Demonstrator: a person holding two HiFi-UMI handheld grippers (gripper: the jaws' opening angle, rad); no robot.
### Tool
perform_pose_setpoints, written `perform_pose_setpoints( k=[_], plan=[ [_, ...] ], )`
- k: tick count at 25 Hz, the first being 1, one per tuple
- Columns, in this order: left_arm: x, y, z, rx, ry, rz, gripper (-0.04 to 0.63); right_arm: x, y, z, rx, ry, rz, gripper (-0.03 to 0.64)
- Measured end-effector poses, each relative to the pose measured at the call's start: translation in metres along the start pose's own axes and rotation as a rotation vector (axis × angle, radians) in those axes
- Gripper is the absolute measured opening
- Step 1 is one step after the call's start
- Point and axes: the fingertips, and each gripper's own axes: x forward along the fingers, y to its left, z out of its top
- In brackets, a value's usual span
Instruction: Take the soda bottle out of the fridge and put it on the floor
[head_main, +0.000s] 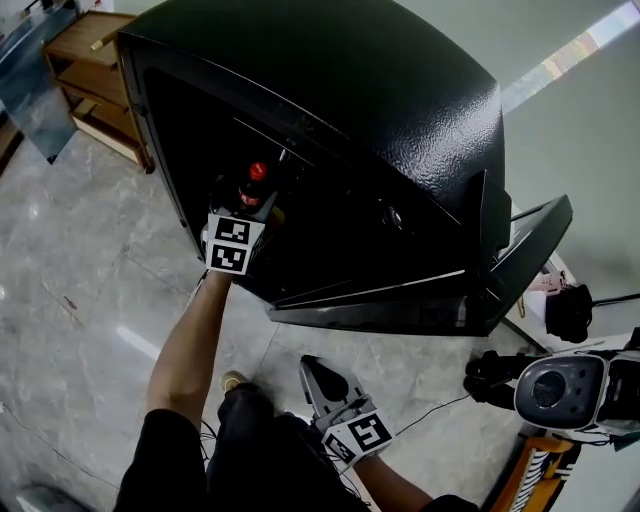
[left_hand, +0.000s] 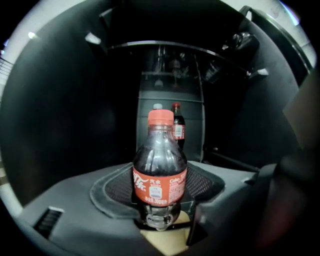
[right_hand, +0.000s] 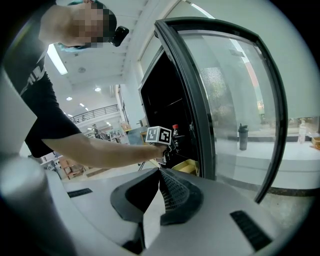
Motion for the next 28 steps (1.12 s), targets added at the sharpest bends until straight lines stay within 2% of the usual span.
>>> perform_pose_setpoints(
  k=[7,15,21,28],
  plan=[
    [-0.054,-0.015,0.018,-0.002,-0.037,-0.005,0.304,-0.010,0.005,-0.005,-0.017,0.016,0.031,0.023],
    [-0.161,-0.022,0.026,-0.028,-0.040,0.040,0.304,-0.008,0.024,-0.014,-0.054,0.024,0.113,0.023],
    [-0.229,-0.012,0.018,-0.028,-0.042,0.111,0.304,-0.004,0.037,-0.029,-0.067,0.034,0.160,0.023],
    [-0.273,0.000,-0.012,-0.046,-0.075,0.142,0.304,0.037,0.055,-0.058,-0.119,0.009,0.226,0.023]
  ],
)
